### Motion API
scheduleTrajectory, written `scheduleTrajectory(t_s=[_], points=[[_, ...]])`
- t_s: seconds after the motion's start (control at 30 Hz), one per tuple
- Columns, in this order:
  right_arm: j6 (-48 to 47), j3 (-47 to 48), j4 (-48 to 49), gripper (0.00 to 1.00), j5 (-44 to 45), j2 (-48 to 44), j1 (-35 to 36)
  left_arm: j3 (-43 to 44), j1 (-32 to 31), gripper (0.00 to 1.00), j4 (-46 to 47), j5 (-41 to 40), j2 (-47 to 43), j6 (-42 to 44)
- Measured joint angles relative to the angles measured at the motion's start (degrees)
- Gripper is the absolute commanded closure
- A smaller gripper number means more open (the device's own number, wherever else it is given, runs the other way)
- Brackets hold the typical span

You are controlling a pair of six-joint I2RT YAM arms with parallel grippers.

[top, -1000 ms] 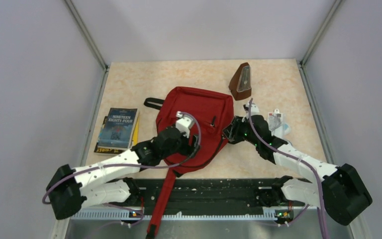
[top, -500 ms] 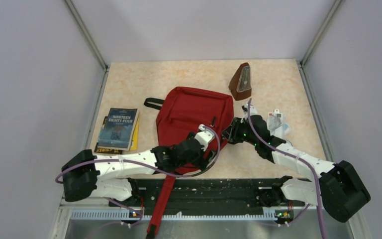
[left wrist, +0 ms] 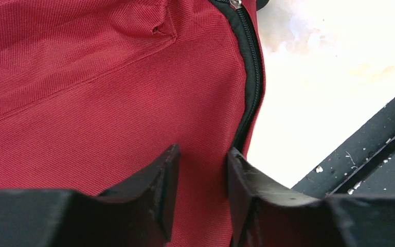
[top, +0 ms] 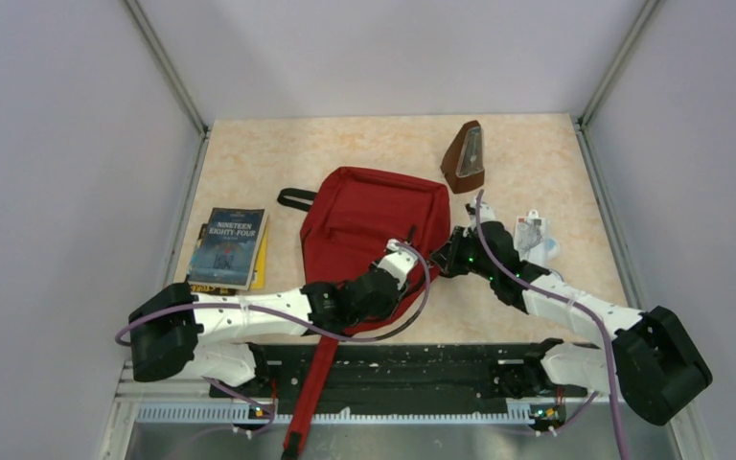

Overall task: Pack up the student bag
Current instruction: Unzip the student bag at the center of the board.

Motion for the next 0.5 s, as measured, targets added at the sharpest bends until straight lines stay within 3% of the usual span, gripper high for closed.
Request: scheduleTrajectory(t_s=[0.13,0.27,0.5], points=[[-0.31,0.00,0.20,1.00,-0.20,0.00,0.00,0.00,0.00,0.83,0.39,-0.22,0.00,-1.05],[-0.94,-0.20,1.38,1.00,-0.90,-0.28,0.00,-0.39,0.00,1.00,1.73,-0.39,0.00,-2.40],[-1.97,-3.56,3.93,1.00,-2.14,-5.18,0.33,-2.16,0.00,1.00,5.70,-0.28,0.02,-5.38]])
